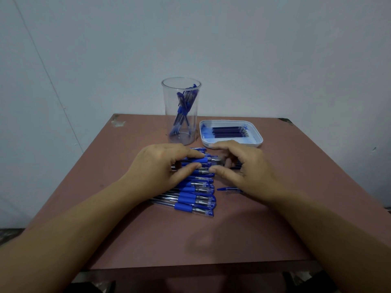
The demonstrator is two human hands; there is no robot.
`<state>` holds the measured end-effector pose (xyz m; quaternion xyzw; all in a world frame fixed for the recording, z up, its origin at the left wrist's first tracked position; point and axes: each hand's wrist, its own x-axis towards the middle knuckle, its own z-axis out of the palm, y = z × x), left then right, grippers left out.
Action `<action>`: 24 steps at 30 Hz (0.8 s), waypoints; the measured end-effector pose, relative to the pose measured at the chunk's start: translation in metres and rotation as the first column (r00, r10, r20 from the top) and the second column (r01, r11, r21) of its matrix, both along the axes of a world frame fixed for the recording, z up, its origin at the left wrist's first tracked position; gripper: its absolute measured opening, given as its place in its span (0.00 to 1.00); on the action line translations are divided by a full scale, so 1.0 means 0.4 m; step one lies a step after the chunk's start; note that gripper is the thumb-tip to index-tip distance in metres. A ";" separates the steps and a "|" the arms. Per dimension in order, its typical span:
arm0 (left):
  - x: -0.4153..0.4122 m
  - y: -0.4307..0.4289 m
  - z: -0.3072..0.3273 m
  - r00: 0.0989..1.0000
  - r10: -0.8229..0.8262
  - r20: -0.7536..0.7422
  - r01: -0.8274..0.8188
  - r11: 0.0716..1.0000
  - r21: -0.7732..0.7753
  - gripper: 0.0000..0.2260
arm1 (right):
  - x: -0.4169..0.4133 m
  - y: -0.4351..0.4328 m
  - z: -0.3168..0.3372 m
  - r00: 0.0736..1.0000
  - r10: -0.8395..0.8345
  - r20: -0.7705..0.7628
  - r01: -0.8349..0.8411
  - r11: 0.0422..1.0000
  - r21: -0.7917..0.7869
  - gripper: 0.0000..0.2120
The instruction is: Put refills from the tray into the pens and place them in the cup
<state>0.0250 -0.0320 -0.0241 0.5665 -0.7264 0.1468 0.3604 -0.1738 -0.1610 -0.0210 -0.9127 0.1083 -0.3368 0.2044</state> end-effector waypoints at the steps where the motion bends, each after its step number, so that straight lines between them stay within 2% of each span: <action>1: -0.001 0.000 0.001 1.000 -0.002 0.004 0.002 1.000 0.000 0.13 | 0.000 0.002 0.000 1.000 -0.006 0.001 0.006 1.000 -0.019 0.14; 4: -0.001 0.002 0.000 1.000 -0.005 0.008 0.005 1.000 0.008 0.13 | 0.004 0.001 0.004 1.000 -0.006 -0.004 0.005 0.996 -0.090 0.06; 10: -0.001 0.000 0.001 1.000 -0.013 -0.009 0.013 1.000 -0.005 0.13 | 0.002 0.008 0.001 0.999 0.003 -0.039 -0.005 0.999 -0.048 0.14; 14: -0.001 0.000 -0.003 1.000 -0.007 0.010 0.007 1.000 -0.009 0.13 | 0.006 0.010 0.003 1.000 -0.017 0.004 0.017 0.994 -0.104 0.07; 19: -0.004 -0.003 -0.010 0.999 0.013 0.038 -0.012 1.000 -0.029 0.14 | 0.004 0.012 0.008 1.000 -0.020 -0.004 0.020 1.000 -0.012 0.06; 24: 0.005 -0.006 -0.006 1.000 0.023 -0.001 -0.023 0.999 -0.024 0.14 | -0.026 -0.005 0.024 0.994 -0.043 -0.103 0.054 0.993 0.106 0.12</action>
